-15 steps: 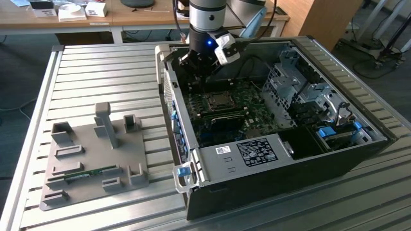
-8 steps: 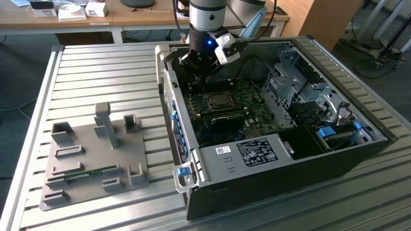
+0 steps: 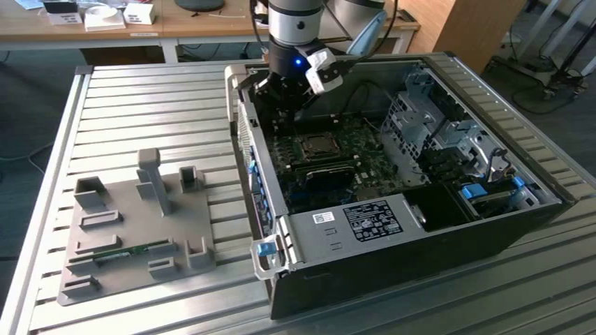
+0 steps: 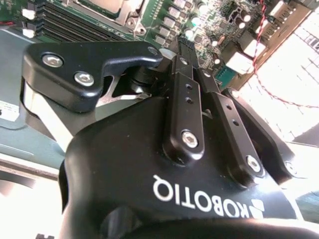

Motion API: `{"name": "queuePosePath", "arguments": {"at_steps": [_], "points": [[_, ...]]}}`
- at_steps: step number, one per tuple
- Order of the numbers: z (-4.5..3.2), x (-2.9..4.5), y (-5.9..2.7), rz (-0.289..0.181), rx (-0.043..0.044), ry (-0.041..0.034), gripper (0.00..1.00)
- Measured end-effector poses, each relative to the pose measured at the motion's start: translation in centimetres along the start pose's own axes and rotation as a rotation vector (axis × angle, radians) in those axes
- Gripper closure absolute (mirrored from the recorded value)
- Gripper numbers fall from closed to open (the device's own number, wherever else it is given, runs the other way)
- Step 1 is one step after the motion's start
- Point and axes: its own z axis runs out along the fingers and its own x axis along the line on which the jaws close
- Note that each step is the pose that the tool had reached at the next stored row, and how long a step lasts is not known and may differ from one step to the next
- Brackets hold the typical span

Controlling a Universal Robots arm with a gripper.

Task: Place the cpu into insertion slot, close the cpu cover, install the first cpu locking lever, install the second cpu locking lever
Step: 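Install the first cpu locking lever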

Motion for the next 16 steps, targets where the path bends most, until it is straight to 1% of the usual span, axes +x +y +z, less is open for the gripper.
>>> {"name": "queuePosePath", "arguments": {"at_steps": [2,5,7,16], "points": [[-0.01,0.13,-0.01,0.0,-0.0036,-0.0001,0.9],[-0.01,0.16,-0.01,0.001,-0.0142,0.0005,0.9],[0.0,0.16,0.02,0.001,-0.019,0.0008,0.9],[0.05,0.19,0.42,0.002,-0.0271,0.0012,0.9]]}}
